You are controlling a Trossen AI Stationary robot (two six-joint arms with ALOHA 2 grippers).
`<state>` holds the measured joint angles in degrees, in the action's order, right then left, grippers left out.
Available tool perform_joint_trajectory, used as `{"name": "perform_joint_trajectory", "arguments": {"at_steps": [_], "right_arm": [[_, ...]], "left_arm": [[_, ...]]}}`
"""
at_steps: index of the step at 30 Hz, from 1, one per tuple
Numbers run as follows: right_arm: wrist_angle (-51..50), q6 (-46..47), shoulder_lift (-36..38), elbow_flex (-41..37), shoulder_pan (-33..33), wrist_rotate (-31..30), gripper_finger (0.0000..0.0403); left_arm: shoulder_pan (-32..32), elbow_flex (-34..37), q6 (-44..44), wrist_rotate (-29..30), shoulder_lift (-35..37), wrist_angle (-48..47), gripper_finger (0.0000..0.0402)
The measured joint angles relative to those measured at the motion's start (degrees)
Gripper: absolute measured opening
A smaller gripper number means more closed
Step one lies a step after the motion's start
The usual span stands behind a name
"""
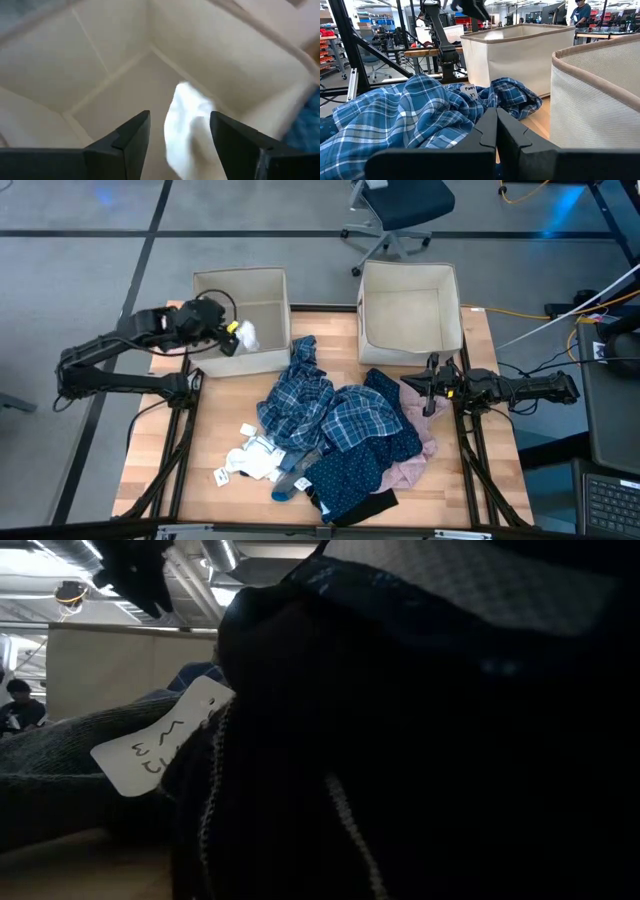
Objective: Sort clothes
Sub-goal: Put the white sock into the left laundry bin
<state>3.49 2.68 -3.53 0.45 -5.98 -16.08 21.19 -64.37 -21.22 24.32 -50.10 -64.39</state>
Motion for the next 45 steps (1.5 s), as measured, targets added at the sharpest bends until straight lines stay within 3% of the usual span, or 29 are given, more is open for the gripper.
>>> {"name": "perform_joint_trajectory", "arguments": {"at_steps": [4, 8, 11, 19, 28, 37, 45], "right_arm": [[0.0, 0.0, 0.0, 0.0, 0.0, 0.0, 0.0005], [0.0, 0.0, 0.0, 0.0, 0.0, 0.0, 0.0005], [0.0, 0.0, 0.0, 0.0, 0.0, 0.0, 0.0005], [0.0, 0.0, 0.0, 0.0, 0.0, 0.0, 0.0005], [-0.1, 0.0, 0.0, 0.0, 0.0, 0.0, 0.0005], [-0.1, -0.1, 0.0, 0.0, 0.0, 0.0, 0.0005], [-0.1, -1.4, 0.0, 0.0, 0.0, 0.0, 0.0005]], "left_arm": [[-0.1, -2.9, -1.3, -8.5, -0.3, -5.3, 0.0198], [-2.5, -3.2, -1.4, -21.2, -0.3, -4.1, 0.0195], [-7.4, -3.2, -3.9, -26.2, -0.6, -1.0, 0.019], [-26.2, -2.6, -13.7, -22.0, -3.8, 1.9, 0.0182], [-43.6, 1.9, -30.3, -18.9, -15.0, 3.9, 0.0182], [-53.9, 3.1, -43.9, -19.9, -25.9, 3.8, 0.0182], [-58.5, 3.1, -53.3, -22.9, -32.5, 3.8, 0.0182]]}}
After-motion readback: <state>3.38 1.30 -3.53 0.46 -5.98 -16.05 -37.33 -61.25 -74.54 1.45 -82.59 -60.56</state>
